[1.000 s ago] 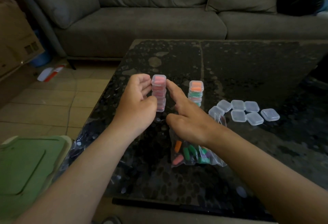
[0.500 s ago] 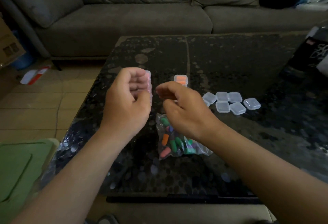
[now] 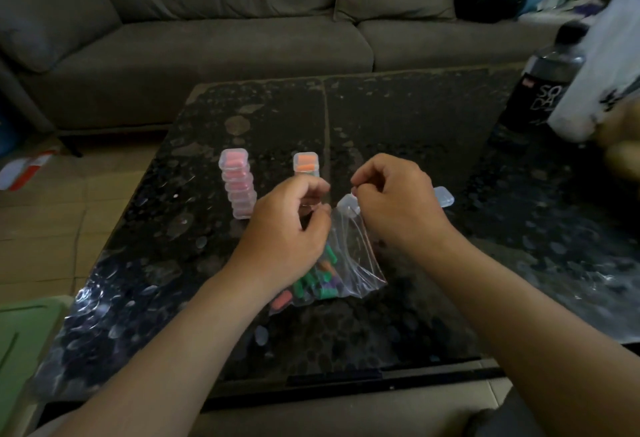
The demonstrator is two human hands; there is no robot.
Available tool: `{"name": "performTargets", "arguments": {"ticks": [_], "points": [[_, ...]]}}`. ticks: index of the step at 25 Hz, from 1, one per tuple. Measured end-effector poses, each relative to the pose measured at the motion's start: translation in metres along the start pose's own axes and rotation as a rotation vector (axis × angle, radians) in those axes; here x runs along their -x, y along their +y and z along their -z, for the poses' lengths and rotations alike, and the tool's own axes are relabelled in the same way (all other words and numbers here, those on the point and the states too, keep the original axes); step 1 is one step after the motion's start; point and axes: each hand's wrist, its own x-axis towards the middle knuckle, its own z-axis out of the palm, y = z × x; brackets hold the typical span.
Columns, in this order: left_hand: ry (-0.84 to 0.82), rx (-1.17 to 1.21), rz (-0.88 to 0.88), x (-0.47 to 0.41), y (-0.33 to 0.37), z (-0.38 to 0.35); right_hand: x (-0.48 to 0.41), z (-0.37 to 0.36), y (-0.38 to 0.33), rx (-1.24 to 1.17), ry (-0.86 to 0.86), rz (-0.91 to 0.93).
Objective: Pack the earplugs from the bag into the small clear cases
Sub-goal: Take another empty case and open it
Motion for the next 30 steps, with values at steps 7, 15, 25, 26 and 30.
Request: {"name": "performTargets", "arguments": {"ticks": [7,15,25,26,30], "points": [[-0.112,-0.029,-0.022,-0.003,0.006,-0.019,-0.015,0.023,0.034,0.471,-0.057,-0.118],[-0.121,-0.072,-0.021,-0.006,-0.001,-0.026,-0.016,0.026,0.05,0.617,-0.089,-0.147],[-0.101,-0.059,-0.03,-0.003,0.0,-0.025,-0.013,0.022,0.051,0.479,-0.008,-0.115],[-0.085,-0.051,-0.04,-0.003,0.002,-0.023,-0.011,0.023,0.048,0.374,0.007,-0.096],[0.069,-0.054,-0.143,-0.005,0.002,-0.018,-0.002,0.024,0.03,-0.074,-0.06,-0.013]]}}
